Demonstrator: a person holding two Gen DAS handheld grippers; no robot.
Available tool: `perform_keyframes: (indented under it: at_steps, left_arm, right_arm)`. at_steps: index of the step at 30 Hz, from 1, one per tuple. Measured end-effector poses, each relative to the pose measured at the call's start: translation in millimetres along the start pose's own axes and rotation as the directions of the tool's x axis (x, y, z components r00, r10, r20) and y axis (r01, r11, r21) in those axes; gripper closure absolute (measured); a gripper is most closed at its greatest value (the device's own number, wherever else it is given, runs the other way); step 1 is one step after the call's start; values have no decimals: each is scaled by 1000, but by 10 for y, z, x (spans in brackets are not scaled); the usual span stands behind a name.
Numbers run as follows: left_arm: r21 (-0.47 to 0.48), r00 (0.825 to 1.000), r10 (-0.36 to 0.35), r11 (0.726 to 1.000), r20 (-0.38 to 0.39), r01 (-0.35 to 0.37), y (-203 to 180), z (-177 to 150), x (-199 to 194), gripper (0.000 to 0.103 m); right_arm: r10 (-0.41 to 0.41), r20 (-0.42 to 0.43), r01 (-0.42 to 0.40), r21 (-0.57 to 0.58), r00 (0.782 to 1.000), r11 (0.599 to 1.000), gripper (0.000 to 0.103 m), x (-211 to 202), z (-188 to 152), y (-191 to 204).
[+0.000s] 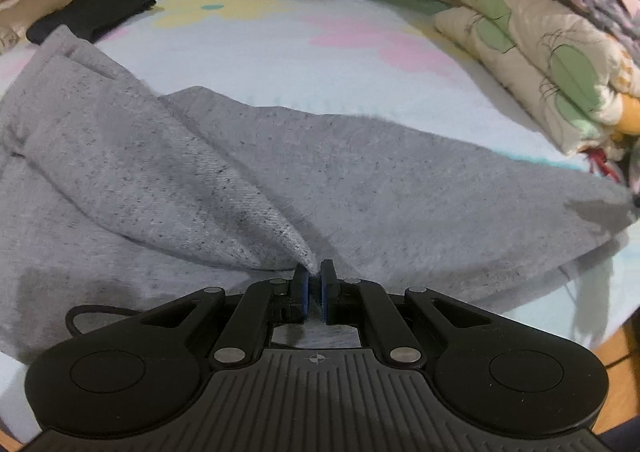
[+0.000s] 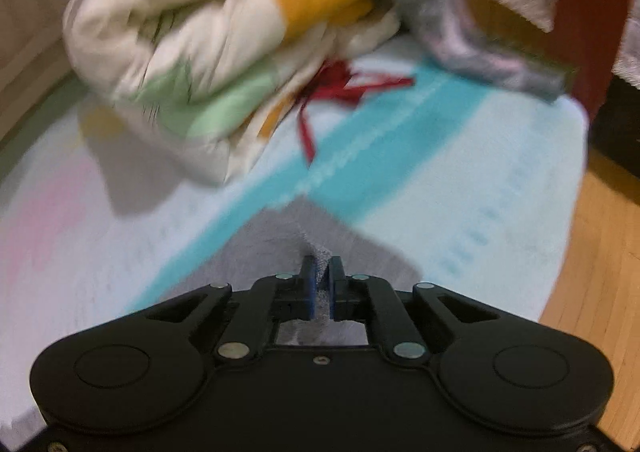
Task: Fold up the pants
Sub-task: 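Open the right gripper to release the cuff while the left gripper opens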
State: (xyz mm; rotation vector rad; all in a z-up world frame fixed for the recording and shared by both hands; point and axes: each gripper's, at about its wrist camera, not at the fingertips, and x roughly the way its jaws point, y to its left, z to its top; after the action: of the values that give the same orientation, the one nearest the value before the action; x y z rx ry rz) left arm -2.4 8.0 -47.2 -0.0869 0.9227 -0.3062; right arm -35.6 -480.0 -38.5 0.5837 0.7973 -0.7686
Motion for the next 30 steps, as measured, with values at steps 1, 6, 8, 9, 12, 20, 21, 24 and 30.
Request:
perform_keyframes:
  at_steps: [1, 6, 8, 9, 12, 20, 21, 24, 30]
  left_arm:
    - [0, 1000, -17, 1000, -6, 17, -13, 2, 9, 98]
    - [17, 999, 10, 1000, -44, -9, -31, -30, 76, 98]
    - [11, 998, 7, 1000, -63, -6, 0, -34, 75, 97]
    - [10, 998, 3, 1000, -65, -2, 13, -30, 54, 97]
    - [25, 999, -10, 1000, -51, 11, 33, -24, -67, 94]
    - [116, 996, -77, 990, -53, 83, 186, -73, -601, 93]
    - [105, 995, -80, 991, -66, 87, 238, -94, -653, 93]
    - [47, 987, -93, 994, -130, 100, 498, -188, -877, 93]
    - [1, 993, -27, 1000, -114, 27, 963, -217, -1471, 93]
  right_arm:
    - [-24, 12, 23, 17, 1000, 1000, 93, -10, 36, -39]
    - [-76, -105, 82, 54, 992, 995, 92, 259, 64, -231]
    - [-129, -151, 129, -7, 980, 992, 91, 401, -6, -194]
    - [-155, -160, 152, -33, 975, 988, 87, 438, -35, -167]
    - [-208, -145, 202, -56, 967, 978, 57, 364, -41, -90]
    - [-42, 7, 42, -102, 999, 994, 44, -245, -93, 389]
    - [-7, 7, 7, -122, 1000, 993, 44, -288, -126, 480]
    - [93, -11, -94, -197, 996, 976, 44, -446, -238, 798]
    - [285, -84, -297, -337, 955, 894, 43, -772, -519, 1455]
